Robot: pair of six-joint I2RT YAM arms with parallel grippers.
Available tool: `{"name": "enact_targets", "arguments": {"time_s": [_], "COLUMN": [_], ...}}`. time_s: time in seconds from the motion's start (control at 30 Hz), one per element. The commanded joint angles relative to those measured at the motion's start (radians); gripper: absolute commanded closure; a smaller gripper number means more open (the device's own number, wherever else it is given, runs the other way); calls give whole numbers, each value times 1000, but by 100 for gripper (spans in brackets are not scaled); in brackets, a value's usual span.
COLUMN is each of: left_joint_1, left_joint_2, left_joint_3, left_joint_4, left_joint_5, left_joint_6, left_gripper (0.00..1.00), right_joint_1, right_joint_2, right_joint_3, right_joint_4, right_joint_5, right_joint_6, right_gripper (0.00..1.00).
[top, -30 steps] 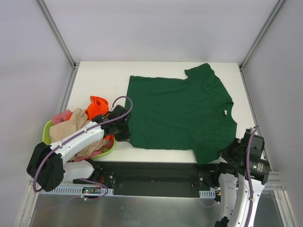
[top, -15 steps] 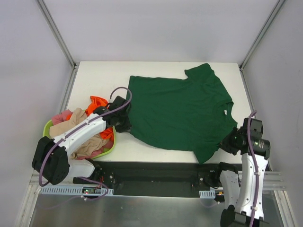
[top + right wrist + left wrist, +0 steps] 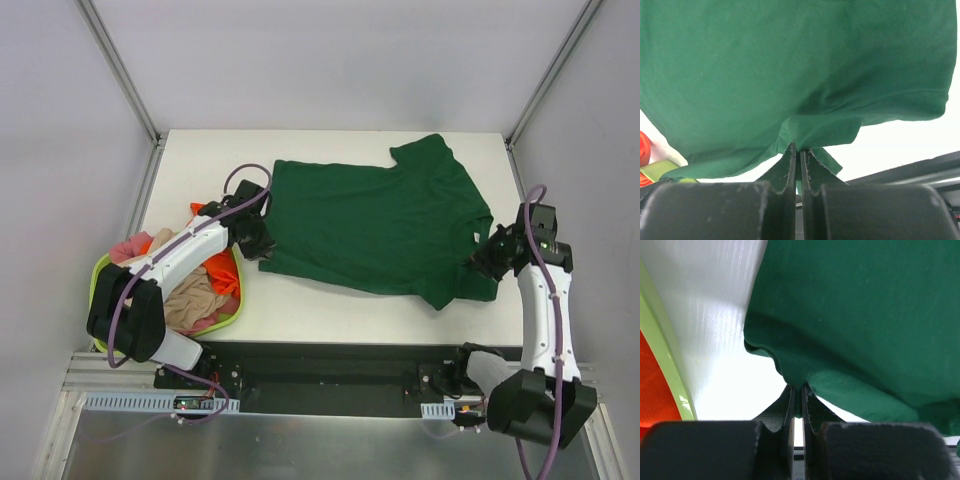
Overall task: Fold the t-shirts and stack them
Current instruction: Fold the flattened tshirt in 1/3 of the way
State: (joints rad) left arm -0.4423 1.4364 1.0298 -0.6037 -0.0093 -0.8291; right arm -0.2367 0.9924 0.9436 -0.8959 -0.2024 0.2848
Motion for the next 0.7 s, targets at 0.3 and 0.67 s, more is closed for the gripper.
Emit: {"name": "enact_targets", "arguments": {"time_s": [0.3, 0.67], "left_joint_1": [56, 99], "left_joint_2": [130, 232], "left_joint_3": [125, 191], "left_joint_4": [5, 9], "left_joint_5": [-26, -26], "left_joint_6": [2, -27], "left_gripper": [100, 100], "right_joint_1": [59, 96], "right_joint_2": [262, 511], "right_joint_3": [242, 402], "right_joint_4": [166, 233], "right_joint_5": [133, 96], "right_joint_6": [-16, -70], "right_gripper": [99, 99]}}
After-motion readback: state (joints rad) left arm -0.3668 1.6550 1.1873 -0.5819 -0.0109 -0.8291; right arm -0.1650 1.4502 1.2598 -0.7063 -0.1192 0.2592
